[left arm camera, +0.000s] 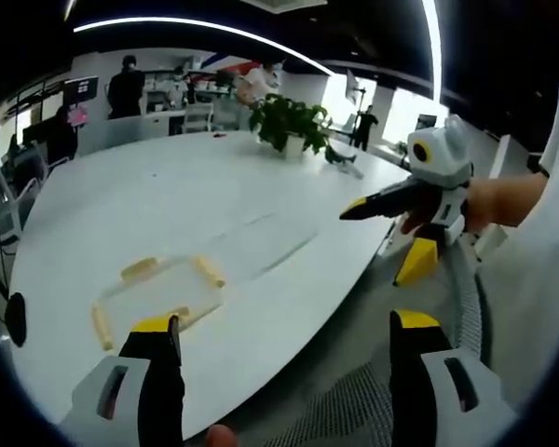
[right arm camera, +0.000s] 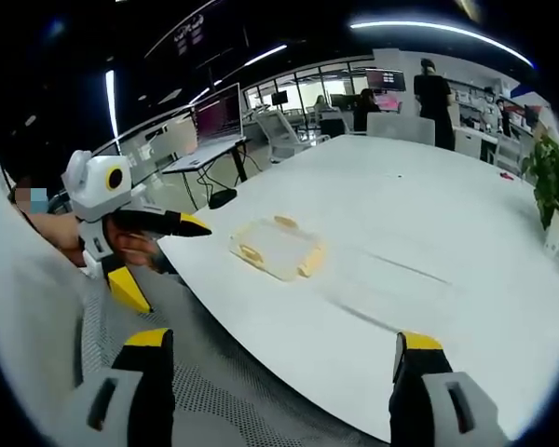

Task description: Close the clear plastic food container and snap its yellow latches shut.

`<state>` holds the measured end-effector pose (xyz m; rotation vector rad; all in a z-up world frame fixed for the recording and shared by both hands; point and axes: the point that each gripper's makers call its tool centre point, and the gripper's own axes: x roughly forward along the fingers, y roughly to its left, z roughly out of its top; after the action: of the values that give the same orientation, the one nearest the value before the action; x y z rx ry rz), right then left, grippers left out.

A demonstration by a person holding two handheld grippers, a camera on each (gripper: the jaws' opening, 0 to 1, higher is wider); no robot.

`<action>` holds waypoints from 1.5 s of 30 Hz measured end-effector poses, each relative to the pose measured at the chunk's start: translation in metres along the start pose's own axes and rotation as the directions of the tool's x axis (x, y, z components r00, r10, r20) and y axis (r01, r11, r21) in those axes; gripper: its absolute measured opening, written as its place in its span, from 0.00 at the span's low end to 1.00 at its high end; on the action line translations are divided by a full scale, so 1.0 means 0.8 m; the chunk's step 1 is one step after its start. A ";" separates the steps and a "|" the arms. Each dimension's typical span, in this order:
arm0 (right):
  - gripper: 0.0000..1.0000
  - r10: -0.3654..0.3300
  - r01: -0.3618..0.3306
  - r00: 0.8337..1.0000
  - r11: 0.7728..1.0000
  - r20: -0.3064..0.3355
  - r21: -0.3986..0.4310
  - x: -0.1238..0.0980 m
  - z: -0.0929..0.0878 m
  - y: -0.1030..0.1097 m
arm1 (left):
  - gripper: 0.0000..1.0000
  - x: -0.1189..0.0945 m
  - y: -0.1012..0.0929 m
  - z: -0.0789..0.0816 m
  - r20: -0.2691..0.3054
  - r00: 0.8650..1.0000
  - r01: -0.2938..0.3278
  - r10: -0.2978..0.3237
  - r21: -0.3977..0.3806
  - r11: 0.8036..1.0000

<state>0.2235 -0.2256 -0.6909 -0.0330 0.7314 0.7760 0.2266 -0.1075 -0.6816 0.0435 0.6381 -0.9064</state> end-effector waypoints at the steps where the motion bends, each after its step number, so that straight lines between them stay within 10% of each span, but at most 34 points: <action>1: 0.99 -0.001 0.001 1.000 1.000 -0.002 0.000 -0.001 0.000 -0.001 | 0.92 -0.001 0.000 0.001 0.001 1.000 0.001 -0.001 -0.002 1.000; 27: 0.95 0.032 -0.018 0.995 0.990 0.097 -0.142 0.008 0.059 -0.003 | 0.91 -0.029 0.055 0.034 0.027 0.999 -0.027 0.025 0.076 0.997; 45: 0.91 0.100 -0.082 0.994 0.956 0.051 -0.281 0.048 0.085 0.001 | 0.91 -0.042 0.102 0.038 -0.001 1.000 -0.017 0.018 0.190 0.982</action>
<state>0.2817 -0.1820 -0.6629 -0.2293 0.5603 0.9601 0.2874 -0.0410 -0.6577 0.2214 0.5510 -0.9481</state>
